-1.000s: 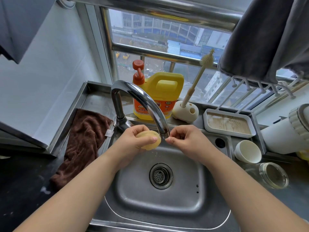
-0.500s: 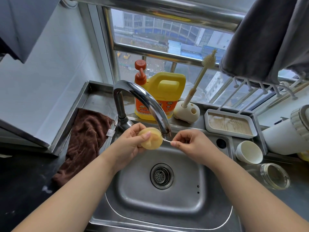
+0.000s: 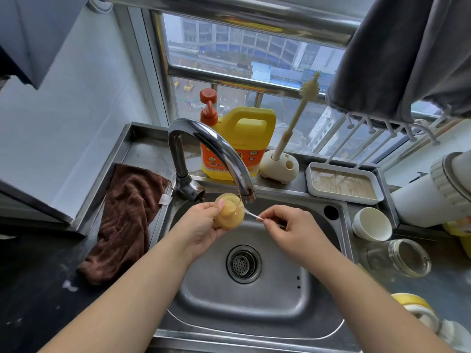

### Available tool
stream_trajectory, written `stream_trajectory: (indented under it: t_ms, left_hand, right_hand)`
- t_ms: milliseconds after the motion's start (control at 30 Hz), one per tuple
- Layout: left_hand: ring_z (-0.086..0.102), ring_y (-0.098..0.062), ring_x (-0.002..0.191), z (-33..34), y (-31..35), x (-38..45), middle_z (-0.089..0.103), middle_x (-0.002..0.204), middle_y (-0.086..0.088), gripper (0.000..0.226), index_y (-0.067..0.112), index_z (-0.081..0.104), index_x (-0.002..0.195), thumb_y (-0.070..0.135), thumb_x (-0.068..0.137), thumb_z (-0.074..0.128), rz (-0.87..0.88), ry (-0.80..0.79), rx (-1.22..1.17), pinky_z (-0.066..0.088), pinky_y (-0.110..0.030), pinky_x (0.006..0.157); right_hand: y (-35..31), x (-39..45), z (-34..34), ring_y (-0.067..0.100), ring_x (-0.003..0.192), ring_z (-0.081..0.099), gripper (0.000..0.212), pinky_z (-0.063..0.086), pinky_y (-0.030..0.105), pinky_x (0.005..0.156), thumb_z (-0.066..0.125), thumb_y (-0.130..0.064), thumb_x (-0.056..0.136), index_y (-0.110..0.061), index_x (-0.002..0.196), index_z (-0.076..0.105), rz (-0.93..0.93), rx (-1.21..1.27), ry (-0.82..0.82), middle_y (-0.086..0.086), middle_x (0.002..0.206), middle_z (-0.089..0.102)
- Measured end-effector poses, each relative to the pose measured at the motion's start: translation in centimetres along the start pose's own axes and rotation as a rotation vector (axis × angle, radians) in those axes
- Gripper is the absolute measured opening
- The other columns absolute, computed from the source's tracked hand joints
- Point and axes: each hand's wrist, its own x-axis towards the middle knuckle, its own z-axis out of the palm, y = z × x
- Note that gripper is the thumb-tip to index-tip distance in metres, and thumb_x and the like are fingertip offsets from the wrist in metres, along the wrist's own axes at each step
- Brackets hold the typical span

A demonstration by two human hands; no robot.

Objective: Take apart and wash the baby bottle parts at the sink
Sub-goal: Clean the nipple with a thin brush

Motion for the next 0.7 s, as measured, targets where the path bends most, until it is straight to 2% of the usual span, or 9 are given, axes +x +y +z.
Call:
stream_trajectory:
  t_ms: [167,300,367,400,467,500,567,633,700]
  left_hand:
    - [0.061,-0.022,0.085,0.3,-0.5,-0.6,0.064,0.094,-0.015,0.012,0.005,0.054,0.090,0.013,0.097,0.048,0.106,0.049,0.115,0.053,-0.032,0.070]
    - [0.061,-0.021,0.085,0.2,-1.1,-1.3,0.066,0.090,-0.010,0.004,0.015,0.050,0.098,0.014,0.095,0.053,0.241,0.060,0.271,0.048,-0.049,0.089]
    - [0.062,-0.022,0.084,-0.2,-1.3,-1.4,0.068,0.089,-0.009,0.023,0.029,0.048,0.106,0.011,0.094,0.056,0.315,0.017,0.337,0.049,-0.049,0.088]
    - [0.061,-0.022,0.085,-0.5,-1.4,-1.4,0.067,0.092,-0.010,0.035,0.041,0.050,0.109,0.011,0.093,0.056,0.353,-0.028,0.397,0.050,-0.048,0.086]
    - [0.059,-0.018,0.093,-1.0,-1.3,-1.5,0.063,0.104,-0.004,0.049,0.065,0.054,0.099,0.015,0.095,0.054,0.412,-0.123,0.577,0.049,-0.043,0.089]
    - [0.058,-0.015,0.100,-1.3,-1.2,-1.5,0.061,0.111,0.000,0.046,0.068,0.056,0.095,0.021,0.095,0.053,0.432,-0.150,0.703,0.048,-0.040,0.094]
    - [0.055,-0.014,0.109,-1.6,-1.2,-1.3,0.059,0.117,0.002,0.036,0.061,0.060,0.098,0.026,0.093,0.054,0.461,-0.173,0.962,0.043,-0.032,0.097]
    - [0.053,-0.016,0.106,-1.7,-1.2,-1.2,0.057,0.111,0.003,0.029,0.040,0.062,0.111,0.019,0.093,0.057,0.507,-0.131,1.153,0.037,-0.021,0.087]
    - [0.055,-0.018,0.101,-1.2,-1.1,-1.3,0.056,0.100,0.002,0.027,0.024,0.064,0.116,0.015,0.091,0.060,0.592,-0.085,1.262,0.034,-0.017,0.081]
  right_hand:
    - [-1.2,-0.1,-0.6,0.000,0.066,0.053,0.013,0.037,0.008,0.058,0.058,-0.021,0.090,-0.020,0.091,0.072,-0.039,-0.125,-0.043,-0.010,0.073,0.063]
    - [-1.7,0.3,-0.5,0.003,0.057,0.048,0.016,0.031,0.010,0.048,0.057,-0.022,0.090,-0.020,0.091,0.072,0.019,-0.161,-0.057,-0.013,0.063,0.054]
    - [-2.0,0.4,-0.4,0.005,0.062,0.051,0.017,0.036,0.014,0.053,0.056,-0.022,0.091,-0.019,0.092,0.072,0.043,-0.168,-0.064,-0.011,0.067,0.056]
    - [-2.1,0.5,-0.4,0.006,0.067,0.054,0.017,0.039,0.017,0.057,0.055,-0.022,0.091,-0.018,0.093,0.072,0.053,-0.175,-0.072,-0.009,0.071,0.058]
    - [-2.4,0.5,-0.5,0.011,0.077,0.059,0.018,0.044,0.022,0.065,0.054,-0.021,0.091,-0.018,0.094,0.072,0.072,-0.197,-0.090,-0.005,0.079,0.062]
    - [-2.5,0.5,-0.6,0.013,0.079,0.060,0.018,0.045,0.023,0.067,0.054,-0.021,0.091,-0.018,0.094,0.072,0.080,-0.210,-0.096,-0.005,0.080,0.063]
    - [-2.6,0.5,-0.8,0.014,0.082,0.061,0.019,0.048,0.025,0.071,0.053,-0.022,0.091,-0.019,0.096,0.071,0.081,-0.253,-0.106,-0.004,0.083,0.064]
    - [-2.8,0.6,-0.7,0.016,0.087,0.061,0.019,0.051,0.029,0.076,0.052,-0.023,0.091,-0.020,0.098,0.070,0.048,-0.322,-0.118,-0.002,0.089,0.067]
    - [-3.3,0.8,-0.2,0.020,0.092,0.061,0.020,0.050,0.030,0.079,0.051,-0.025,0.092,-0.022,0.101,0.068,-0.010,-0.403,-0.127,0.000,0.097,0.068]
